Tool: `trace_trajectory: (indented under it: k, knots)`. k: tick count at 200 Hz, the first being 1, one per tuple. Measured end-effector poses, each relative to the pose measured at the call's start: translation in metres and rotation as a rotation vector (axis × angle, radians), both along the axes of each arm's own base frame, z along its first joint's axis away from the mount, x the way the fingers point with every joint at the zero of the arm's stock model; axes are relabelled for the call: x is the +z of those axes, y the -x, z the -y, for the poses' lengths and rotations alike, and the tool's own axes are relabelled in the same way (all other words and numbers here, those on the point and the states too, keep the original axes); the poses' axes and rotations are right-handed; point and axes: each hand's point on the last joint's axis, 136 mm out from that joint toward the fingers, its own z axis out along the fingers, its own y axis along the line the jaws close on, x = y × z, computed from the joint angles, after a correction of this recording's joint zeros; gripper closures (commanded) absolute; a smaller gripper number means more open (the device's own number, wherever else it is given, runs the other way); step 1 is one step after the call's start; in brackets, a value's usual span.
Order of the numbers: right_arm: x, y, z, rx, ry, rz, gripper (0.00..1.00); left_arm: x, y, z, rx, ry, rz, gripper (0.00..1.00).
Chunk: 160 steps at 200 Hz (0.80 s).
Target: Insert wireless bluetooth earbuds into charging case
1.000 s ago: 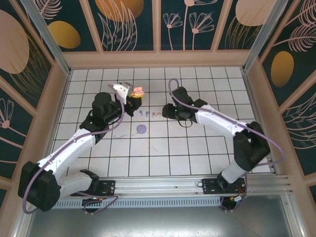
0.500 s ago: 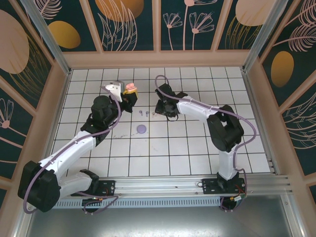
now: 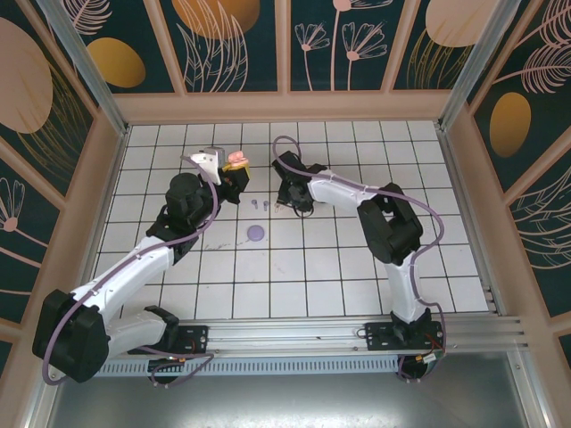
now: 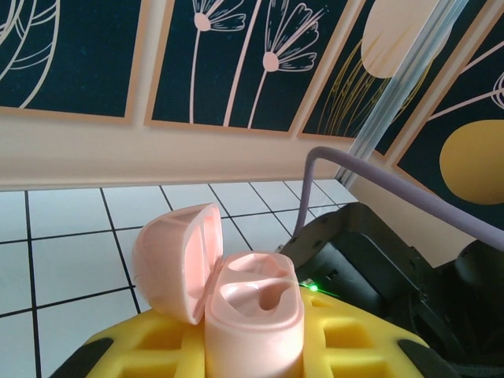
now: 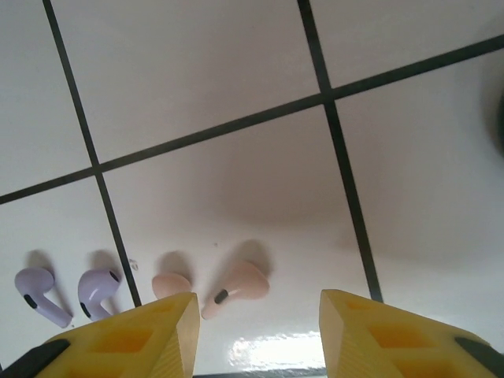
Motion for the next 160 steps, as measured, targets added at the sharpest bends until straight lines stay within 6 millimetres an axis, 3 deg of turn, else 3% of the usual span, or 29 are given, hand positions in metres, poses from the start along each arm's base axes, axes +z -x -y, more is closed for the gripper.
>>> trace_trajectory:
  k: [103,160]
  knots:
    - [-0.020,-0.007,-0.007,0.001,0.031,-0.033,0.57,0.002,0.003,0.003,-0.024,0.010,0.014,1.00]
    - [-0.023,-0.009,-0.010,0.012,0.046,-0.037,0.66,0.000,0.003,0.003,-0.024,0.010,0.015,1.00]
